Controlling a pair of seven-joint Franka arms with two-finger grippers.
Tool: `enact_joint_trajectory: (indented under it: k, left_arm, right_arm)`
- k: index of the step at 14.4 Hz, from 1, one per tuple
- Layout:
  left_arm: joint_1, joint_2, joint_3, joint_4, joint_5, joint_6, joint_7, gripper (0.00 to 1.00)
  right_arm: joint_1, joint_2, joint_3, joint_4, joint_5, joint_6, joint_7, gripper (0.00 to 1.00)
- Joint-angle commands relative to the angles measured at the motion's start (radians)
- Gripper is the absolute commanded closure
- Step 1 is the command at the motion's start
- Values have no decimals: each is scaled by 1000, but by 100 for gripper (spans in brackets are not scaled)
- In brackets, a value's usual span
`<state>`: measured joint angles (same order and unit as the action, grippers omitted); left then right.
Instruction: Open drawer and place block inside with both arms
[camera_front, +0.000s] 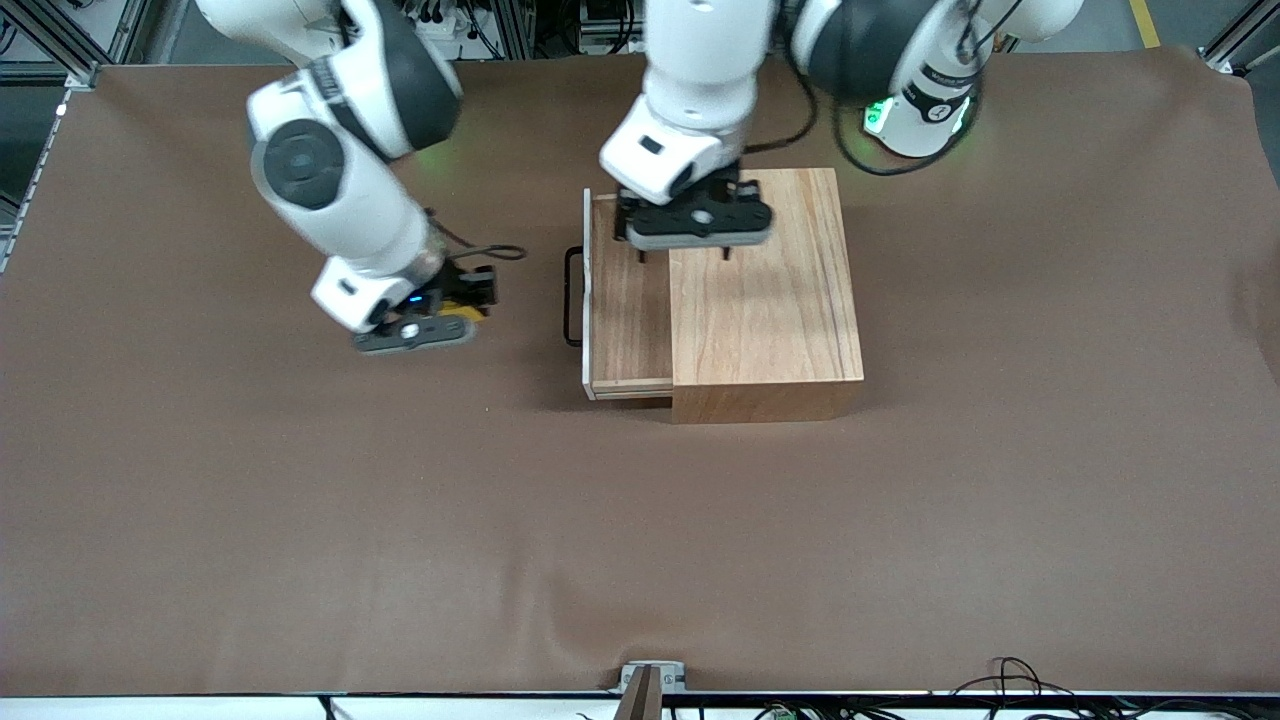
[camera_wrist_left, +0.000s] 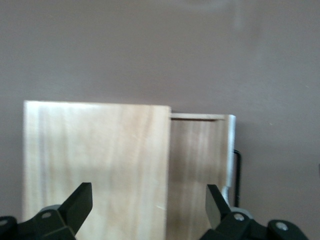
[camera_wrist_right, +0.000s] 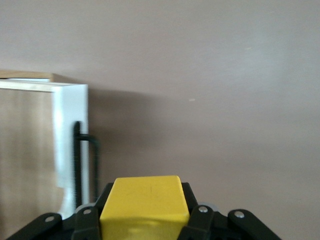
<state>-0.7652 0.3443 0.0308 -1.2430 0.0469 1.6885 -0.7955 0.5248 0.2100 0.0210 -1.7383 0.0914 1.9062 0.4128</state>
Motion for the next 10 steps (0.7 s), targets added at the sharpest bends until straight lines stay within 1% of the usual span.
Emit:
enact_joint_trajectory:
  k: [1, 4, 6, 7, 9, 10]
  left_arm:
    - [71, -41, -9, -29, -19, -36, 91, 0]
    - [160, -54, -9, -29, -35, -84, 252, 0]
    - [246, -64, -12, -29, -93, -104, 359, 0]
    - [271, -65, -14, -32, -113, -119, 396, 0]
    - [328, -68, -12, -35, -113, -151, 482, 0]
    - [380, -70, -15, -35, -116, -171, 575, 0]
  right_arm:
    - [47, 48, -15, 34, 2, 30, 60, 80]
    - [105, 87, -15, 62, 13, 37, 82, 80]
    - [136, 135, -15, 108, 10, 39, 165, 80]
    - [159, 158, -15, 127, 8, 42, 188, 80]
    - [185, 195, -16, 152, 2, 66, 251, 80]
    - [204, 210, -16, 154, 1, 98, 285, 80]
